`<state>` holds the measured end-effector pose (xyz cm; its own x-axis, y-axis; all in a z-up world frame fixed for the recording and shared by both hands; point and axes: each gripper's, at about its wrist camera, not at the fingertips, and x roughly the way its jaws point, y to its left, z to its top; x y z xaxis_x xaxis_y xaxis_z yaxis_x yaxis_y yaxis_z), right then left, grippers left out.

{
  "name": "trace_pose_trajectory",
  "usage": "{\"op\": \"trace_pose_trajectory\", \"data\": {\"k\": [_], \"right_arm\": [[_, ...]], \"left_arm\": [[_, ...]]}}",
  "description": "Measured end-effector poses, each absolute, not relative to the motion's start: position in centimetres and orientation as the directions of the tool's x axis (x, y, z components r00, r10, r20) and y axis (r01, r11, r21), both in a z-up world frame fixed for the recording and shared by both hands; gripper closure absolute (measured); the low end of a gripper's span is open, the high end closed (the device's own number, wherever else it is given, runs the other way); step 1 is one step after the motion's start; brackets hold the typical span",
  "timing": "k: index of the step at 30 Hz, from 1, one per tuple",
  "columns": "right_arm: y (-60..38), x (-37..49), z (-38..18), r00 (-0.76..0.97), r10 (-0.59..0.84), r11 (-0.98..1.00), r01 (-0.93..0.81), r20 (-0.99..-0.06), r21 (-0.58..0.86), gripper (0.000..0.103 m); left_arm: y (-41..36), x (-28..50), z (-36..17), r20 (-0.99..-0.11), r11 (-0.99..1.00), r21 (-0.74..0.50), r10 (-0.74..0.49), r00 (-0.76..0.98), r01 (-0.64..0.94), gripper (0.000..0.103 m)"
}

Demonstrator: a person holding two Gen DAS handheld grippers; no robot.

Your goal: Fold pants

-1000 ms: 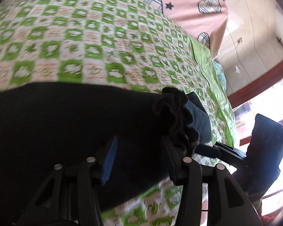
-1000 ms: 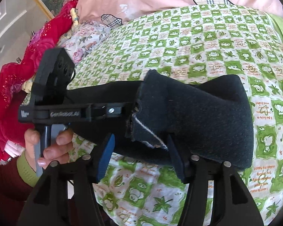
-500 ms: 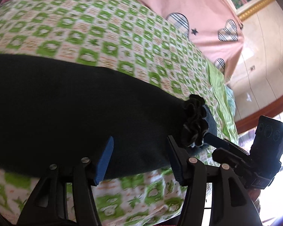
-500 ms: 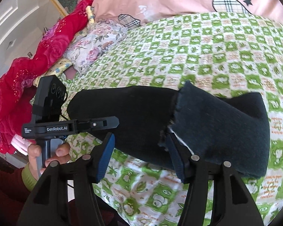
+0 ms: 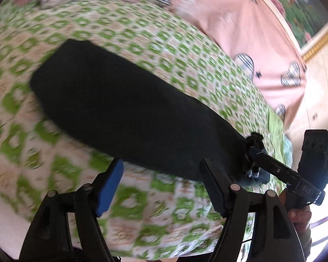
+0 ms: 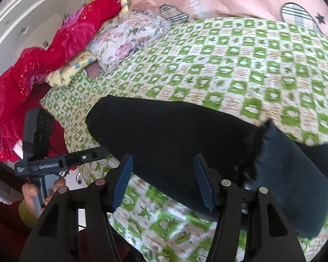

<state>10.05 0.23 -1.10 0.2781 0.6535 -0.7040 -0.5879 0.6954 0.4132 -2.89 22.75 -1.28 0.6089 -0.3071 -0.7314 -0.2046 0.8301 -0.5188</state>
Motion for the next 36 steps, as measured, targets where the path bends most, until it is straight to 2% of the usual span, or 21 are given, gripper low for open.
{"op": "trace_pose_trajectory", "data": {"k": [5, 14, 36], "right_arm": [[3.8, 11.1, -1.2, 0.23, 0.648, 0.663, -0.639, -0.726, 0.389, 0.038], [10.2, 13.3, -0.3, 0.127, 0.651, 0.552, -0.756, -0.748, 0.352, 0.037], [24.1, 19.8, -1.8, -0.13, 0.601, 0.296, -0.88, -0.788, 0.371, 0.035]], "left_arm": [[26.1, -4.6, -1.5, -0.723, 0.786, -0.543, -0.258, 0.641, -0.295, 0.025], [29.2, -4.3, -2.9, -0.75, 0.726, -0.556, -0.227, 0.622, -0.405, 0.025], [32.4, -0.4, -5.0, -0.756, 0.649, -0.592, -0.242, 0.608, -0.478, 0.025]]}}
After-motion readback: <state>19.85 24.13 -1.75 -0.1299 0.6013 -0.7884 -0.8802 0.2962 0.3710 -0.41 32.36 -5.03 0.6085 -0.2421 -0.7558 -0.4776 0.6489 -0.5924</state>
